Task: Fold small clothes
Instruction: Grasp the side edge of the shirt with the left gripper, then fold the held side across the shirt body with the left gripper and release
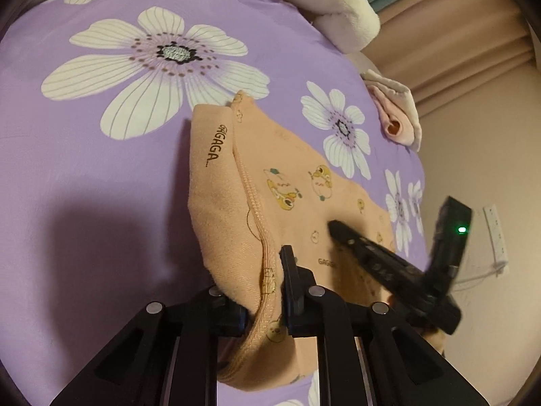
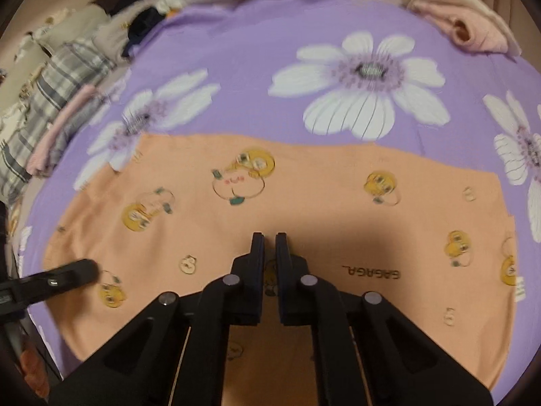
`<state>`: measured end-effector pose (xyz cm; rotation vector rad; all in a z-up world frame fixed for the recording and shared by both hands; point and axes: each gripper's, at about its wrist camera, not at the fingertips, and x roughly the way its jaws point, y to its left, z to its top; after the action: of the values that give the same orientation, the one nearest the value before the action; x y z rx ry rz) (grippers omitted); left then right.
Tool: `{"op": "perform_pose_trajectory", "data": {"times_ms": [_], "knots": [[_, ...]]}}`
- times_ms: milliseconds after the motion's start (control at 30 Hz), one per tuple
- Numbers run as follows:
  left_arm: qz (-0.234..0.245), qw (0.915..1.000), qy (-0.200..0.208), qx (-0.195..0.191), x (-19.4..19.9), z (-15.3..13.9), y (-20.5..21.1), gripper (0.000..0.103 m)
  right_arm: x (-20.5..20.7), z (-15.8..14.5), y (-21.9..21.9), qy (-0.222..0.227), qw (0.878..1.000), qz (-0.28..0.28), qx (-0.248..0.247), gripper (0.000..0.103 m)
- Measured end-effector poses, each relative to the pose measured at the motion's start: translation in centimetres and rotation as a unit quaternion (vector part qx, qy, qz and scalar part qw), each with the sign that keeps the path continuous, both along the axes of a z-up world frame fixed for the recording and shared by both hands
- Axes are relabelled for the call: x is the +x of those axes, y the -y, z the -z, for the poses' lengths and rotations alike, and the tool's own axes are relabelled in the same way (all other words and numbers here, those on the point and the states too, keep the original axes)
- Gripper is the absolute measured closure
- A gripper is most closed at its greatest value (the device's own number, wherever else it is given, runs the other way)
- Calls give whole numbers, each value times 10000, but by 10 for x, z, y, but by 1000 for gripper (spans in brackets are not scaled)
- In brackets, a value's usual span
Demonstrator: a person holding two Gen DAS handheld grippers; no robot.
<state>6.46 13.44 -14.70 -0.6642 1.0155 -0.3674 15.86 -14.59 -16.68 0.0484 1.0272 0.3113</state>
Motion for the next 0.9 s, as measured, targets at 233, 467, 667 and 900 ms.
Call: {"op": "perform_pose_trajectory", "data": {"times_ms": [233, 467, 667, 900], "knots": [[54, 9998, 51, 182, 2, -7, 6, 90, -26, -15, -6, 148, 9991, -242, -307, 96], [82, 9996, 145, 238, 2, -15, 14, 90, -75, -17, -10, 270, 9968, -597, -465, 97], [167, 9989, 250, 348, 1, -24, 23, 90, -85, -5, -13, 154, 9960, -690, -550, 97], [241, 9980, 372, 452, 2, -37, 35, 90, -96, -15, -5, 233, 9968, -665, -381, 96]]}}
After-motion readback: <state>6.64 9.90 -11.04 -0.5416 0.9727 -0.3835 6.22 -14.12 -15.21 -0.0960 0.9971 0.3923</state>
